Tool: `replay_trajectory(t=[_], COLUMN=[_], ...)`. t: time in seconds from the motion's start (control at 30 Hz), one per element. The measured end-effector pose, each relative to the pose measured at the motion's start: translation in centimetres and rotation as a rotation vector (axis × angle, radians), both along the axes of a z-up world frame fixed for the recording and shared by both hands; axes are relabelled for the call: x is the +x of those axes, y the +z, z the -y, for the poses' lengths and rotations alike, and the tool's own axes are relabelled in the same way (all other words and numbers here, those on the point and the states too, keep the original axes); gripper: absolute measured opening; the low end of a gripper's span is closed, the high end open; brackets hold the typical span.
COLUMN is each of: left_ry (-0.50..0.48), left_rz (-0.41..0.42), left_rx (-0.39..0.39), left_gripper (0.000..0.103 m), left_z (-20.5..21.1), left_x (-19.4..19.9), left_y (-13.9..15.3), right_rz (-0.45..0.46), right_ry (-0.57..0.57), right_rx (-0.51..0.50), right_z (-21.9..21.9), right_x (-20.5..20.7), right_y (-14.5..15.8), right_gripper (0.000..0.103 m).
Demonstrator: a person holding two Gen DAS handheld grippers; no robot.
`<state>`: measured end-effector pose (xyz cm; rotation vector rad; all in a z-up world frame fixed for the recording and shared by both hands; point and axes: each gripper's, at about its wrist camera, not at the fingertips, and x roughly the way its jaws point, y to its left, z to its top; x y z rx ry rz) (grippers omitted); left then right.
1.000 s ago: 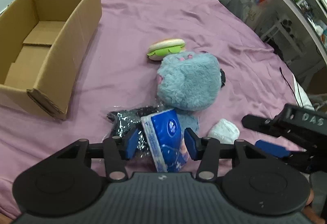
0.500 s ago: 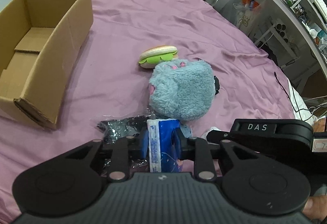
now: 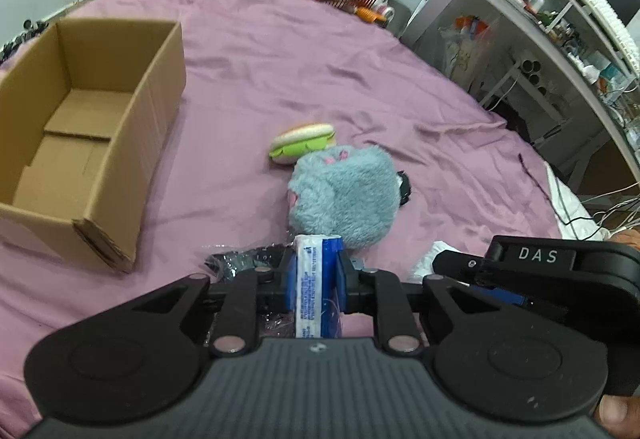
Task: Organize soft objects
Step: 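Grasp the blue tissue pack with the left gripper while the right gripper grasps the white crumpled tissue, then carry the tissue pack into the cardboard box and release while the right gripper drops the white tissue in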
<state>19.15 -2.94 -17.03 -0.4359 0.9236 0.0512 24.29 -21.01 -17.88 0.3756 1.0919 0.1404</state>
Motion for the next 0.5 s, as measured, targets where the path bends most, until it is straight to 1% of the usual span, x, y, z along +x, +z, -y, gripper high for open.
replay_trajectory(t=[0.2, 0.33, 0.5], left_ry=[-0.013, -0.018, -0.029], left_rz=[0.056, 0.088, 0.123], left_rx=[0.015, 0.029, 0.049], left_gripper=[0.018, 0.018, 0.018], left_z=[0.0, -0.3, -0.8], left_x=[-0.9, -1.2, -1.6], left_y=[2.1, 3.4, 4.9], right_rz=[0.068, 0.111, 0.165], right_ry=[-0.003, 0.006, 0.008], right_rx=[-0.029, -0.031, -0.068], right_z=[-0.1, -0.3, -1.1], right_x=[-1.5, -2.4, -3.4], right_y=[2.0, 3.5, 5.0], right_gripper=[0.032, 0.032, 0.032])
